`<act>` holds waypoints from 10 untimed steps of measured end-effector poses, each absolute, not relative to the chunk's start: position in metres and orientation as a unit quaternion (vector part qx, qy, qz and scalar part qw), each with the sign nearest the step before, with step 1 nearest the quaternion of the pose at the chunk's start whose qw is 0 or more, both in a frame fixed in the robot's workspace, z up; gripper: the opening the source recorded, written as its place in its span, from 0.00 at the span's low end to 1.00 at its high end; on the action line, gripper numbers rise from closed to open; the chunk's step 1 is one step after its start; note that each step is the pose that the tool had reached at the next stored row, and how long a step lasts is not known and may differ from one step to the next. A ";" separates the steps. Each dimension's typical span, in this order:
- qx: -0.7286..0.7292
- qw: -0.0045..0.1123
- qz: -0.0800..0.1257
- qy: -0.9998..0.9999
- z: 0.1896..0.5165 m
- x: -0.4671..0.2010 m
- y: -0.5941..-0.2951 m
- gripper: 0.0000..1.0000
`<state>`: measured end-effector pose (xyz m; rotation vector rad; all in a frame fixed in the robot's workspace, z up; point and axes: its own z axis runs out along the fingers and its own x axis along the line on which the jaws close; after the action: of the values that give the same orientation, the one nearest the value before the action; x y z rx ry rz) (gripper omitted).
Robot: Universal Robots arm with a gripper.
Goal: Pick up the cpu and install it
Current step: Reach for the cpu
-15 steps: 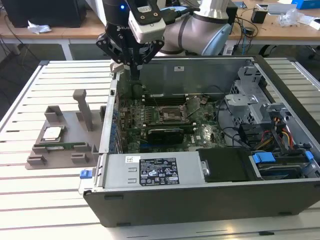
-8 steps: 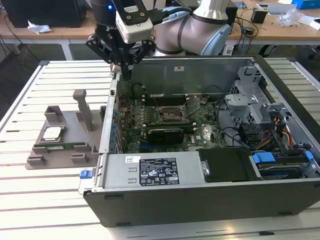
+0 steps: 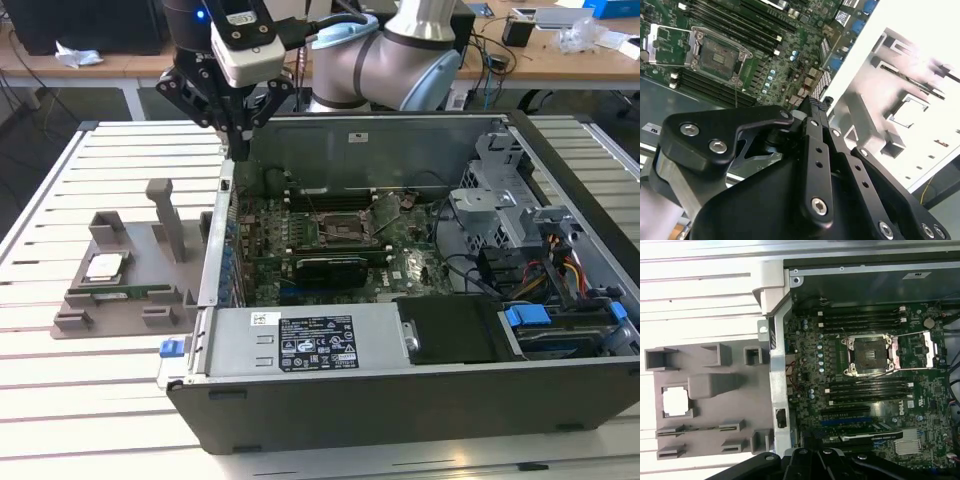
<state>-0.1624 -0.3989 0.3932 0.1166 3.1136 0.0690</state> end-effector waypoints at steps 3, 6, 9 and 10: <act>0.037 0.012 0.022 0.999 0.393 -0.168 -0.399 0.11; 0.037 0.013 0.022 0.999 0.393 -0.174 -0.399 0.11; 0.037 0.012 0.022 0.999 0.393 -0.179 -0.399 0.11; 0.037 0.013 0.022 0.999 0.393 -0.181 -0.399 0.11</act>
<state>-0.1809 -0.3988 0.3931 0.1167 3.1136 0.0689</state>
